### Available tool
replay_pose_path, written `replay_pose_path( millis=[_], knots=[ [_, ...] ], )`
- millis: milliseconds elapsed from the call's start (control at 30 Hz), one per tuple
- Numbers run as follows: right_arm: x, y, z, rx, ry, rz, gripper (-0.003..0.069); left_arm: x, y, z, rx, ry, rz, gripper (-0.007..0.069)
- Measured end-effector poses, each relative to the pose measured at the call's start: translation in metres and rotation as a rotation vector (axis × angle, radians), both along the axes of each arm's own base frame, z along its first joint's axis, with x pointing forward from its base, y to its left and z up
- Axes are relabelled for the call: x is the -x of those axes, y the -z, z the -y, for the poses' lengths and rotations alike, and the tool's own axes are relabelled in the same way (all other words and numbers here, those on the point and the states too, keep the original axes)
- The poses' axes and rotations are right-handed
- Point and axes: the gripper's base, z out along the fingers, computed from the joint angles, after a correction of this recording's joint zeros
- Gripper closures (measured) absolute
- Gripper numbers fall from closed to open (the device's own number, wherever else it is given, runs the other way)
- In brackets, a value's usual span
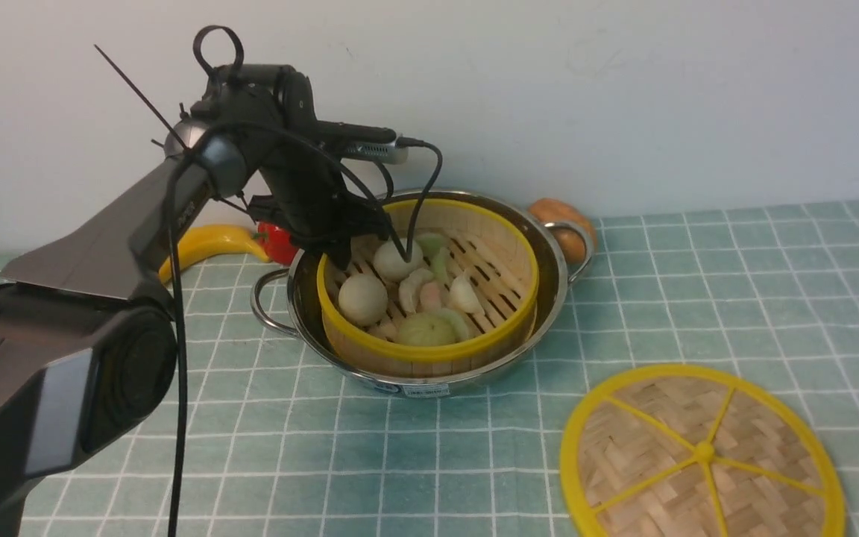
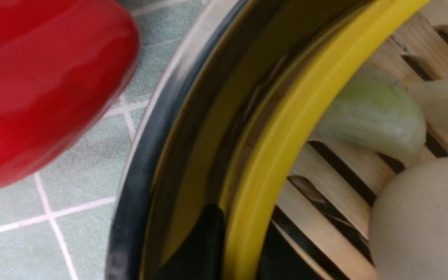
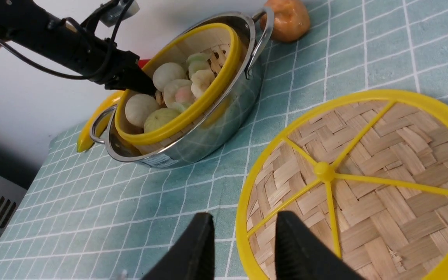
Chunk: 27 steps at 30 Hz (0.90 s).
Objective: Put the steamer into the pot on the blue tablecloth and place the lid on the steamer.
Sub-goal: 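Place the bamboo steamer basket with dumplings into the steel pot with the left gripper, then move the gripper down to the bamboo steamer lid and grasp its center knob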
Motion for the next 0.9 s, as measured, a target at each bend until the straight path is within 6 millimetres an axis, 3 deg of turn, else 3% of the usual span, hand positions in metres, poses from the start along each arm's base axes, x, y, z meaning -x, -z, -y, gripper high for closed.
replay_pose_path(
  millis=[133,233,367,467,567,600,633,667,767,800,833,900],
  knots=[
    [0.000,0.000,0.000,-0.002,-0.001,-0.001,0.0419,0.000,0.001,0.001,0.006,-0.004,-0.003,0.0501],
    [0.000,0.000,-0.001,-0.014,-0.002,-0.005,0.0419,-0.001,-0.008,0.001,0.010,-0.006,0.021,0.0377],
    [0.000,-0.004,-0.001,-0.049,0.005,0.005,0.0419,-0.004,-0.040,-0.002,-0.005,-0.006,0.110,0.0243],
    [-0.002,-0.027,0.001,-0.064,0.031,0.107,0.0419,-0.002,-0.086,-0.004,0.003,-0.013,0.230,0.0169],
    [-0.007,-0.070,0.007,-0.076,0.099,0.284,0.0419,0.010,-0.133,-0.004,0.055,-0.015,0.323,0.0130],
    [-0.010,-0.086,0.008,-0.073,0.116,0.332,0.0419,0.021,-0.161,-0.004,0.097,-0.012,0.372,0.0126],
    [-0.015,-0.101,0.008,-0.074,0.126,0.360,0.0419,0.028,-0.177,-0.004,0.128,-0.004,0.398,0.0124],
    [-0.015,-0.101,0.008,-0.072,0.126,0.361,0.0419,0.030,-0.181,-0.004,0.130,-0.004,0.406,0.0124],
    [-0.043,-0.144,-0.004,0.001,0.044,0.328,0.0419,0.073,-0.256,-0.007,0.206,0.056,0.551,0.0156],
    [-0.045,-0.145,-0.005,0.008,0.034,0.318,0.0419,0.078,-0.264,-0.008,0.211,0.060,0.569,0.0160],
    [-0.068,-0.152,-0.019,0.076,-0.082,0.202,0.0419,0.100,-0.293,-0.013,0.217,0.077,0.637,0.0201],
    [-0.089,-0.152,-0.032,0.135,-0.205,0.065,0.0419,0.131,-0.329,-0.020,0.221,0.085,0.727,0.0265]
  ],
)
